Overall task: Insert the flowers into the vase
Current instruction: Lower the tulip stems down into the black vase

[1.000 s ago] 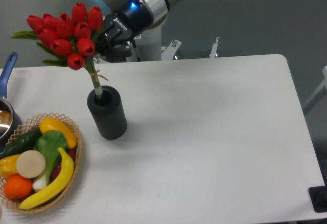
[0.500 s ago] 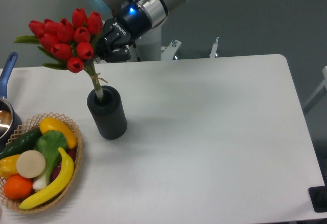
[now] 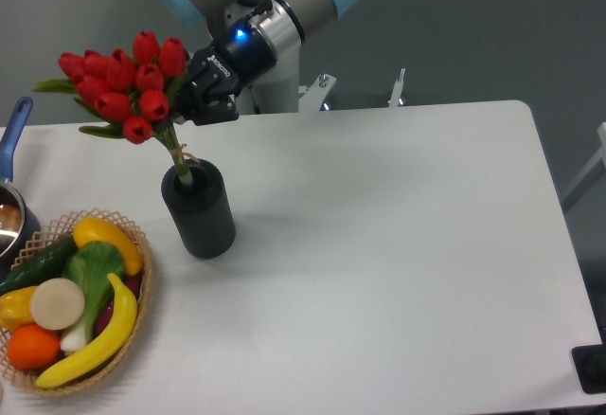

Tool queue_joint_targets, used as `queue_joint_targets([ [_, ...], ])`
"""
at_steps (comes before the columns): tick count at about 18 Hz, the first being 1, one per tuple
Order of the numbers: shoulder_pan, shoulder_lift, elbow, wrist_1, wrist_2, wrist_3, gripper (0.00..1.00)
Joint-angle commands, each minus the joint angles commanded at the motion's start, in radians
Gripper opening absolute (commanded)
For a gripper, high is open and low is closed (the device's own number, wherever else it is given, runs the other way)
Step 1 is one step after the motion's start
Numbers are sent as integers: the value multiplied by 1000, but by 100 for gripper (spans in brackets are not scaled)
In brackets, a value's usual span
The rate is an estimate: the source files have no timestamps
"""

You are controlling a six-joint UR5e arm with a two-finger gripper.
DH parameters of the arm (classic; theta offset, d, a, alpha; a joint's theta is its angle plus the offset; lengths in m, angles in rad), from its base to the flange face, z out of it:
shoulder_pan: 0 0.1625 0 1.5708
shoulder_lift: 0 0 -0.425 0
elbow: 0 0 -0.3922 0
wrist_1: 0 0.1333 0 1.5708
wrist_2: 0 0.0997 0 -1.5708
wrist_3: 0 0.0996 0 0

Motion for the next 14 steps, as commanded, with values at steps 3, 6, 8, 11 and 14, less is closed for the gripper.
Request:
queue_joint_targets([
  [3,-2,-18,-9,-3,18,37,12],
  [6,-2,-44,-28,-2,18,84,12],
  [8,-3,-58,-31,0,18,100,12],
  [11,-5,-86,-31,0,18,120,12],
  [14,-6,-104,-31,2,18,132,15],
])
